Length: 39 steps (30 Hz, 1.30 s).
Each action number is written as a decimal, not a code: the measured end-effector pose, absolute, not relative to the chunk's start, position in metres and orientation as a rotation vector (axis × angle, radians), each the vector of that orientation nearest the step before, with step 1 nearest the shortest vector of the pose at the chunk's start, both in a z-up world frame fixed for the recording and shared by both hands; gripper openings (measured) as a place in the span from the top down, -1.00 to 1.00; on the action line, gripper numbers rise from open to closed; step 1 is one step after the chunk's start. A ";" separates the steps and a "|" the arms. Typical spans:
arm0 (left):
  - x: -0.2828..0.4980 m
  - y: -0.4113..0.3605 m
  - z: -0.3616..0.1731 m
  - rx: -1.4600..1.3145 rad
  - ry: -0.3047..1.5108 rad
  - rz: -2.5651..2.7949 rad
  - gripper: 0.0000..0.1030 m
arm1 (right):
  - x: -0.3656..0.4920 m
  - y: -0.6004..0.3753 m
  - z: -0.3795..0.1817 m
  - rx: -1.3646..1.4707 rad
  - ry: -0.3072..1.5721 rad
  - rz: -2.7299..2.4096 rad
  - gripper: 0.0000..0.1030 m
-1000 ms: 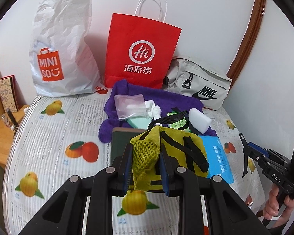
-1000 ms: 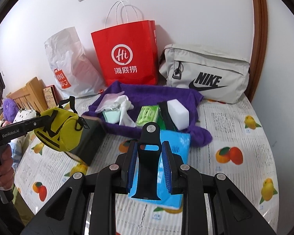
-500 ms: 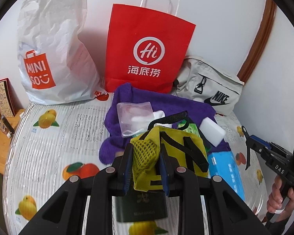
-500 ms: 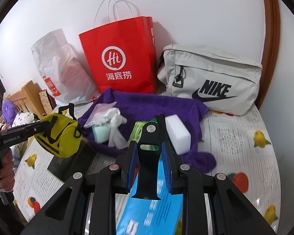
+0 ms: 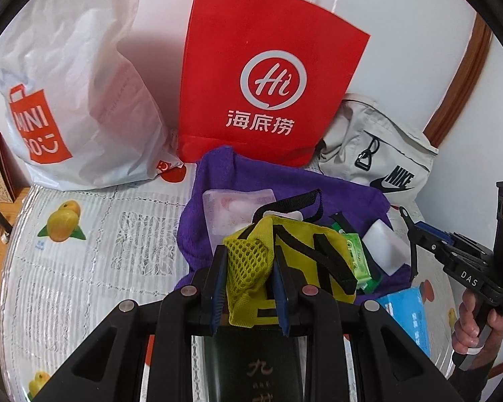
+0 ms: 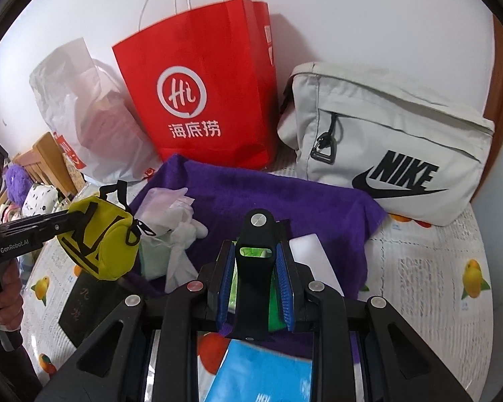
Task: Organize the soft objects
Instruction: 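Lift and carry the yellow-and-black bag over the purple towel with the left tool, then open the left tool to release the yellow bag onto the towel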
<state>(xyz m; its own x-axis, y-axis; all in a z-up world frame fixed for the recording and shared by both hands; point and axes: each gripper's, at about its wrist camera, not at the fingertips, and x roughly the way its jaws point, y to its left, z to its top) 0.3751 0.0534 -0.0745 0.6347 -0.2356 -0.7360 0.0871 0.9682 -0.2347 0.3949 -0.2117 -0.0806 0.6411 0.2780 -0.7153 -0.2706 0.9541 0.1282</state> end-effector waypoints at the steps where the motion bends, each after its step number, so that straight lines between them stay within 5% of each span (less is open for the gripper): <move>1: 0.378 0.053 -0.076 -0.183 0.868 -0.187 0.54 | 0.399 -0.211 -0.083 0.006 0.823 0.311 0.51; 35: 0.443 0.009 -0.116 -0.126 0.969 -0.214 0.50 | 0.432 -0.189 -0.146 -0.101 1.017 0.392 0.43; 39: 0.445 0.006 -0.118 -0.099 0.982 -0.198 0.47 | 0.429 -0.193 -0.140 -0.098 1.008 0.382 0.02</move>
<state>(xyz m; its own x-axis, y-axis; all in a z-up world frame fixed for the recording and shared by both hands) 0.4447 0.0059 -0.1177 0.5392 -0.2111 -0.8153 0.1216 0.9774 -0.1726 0.4290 -0.1934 -0.1396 0.4733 0.2669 -0.8395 -0.3563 0.9296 0.0947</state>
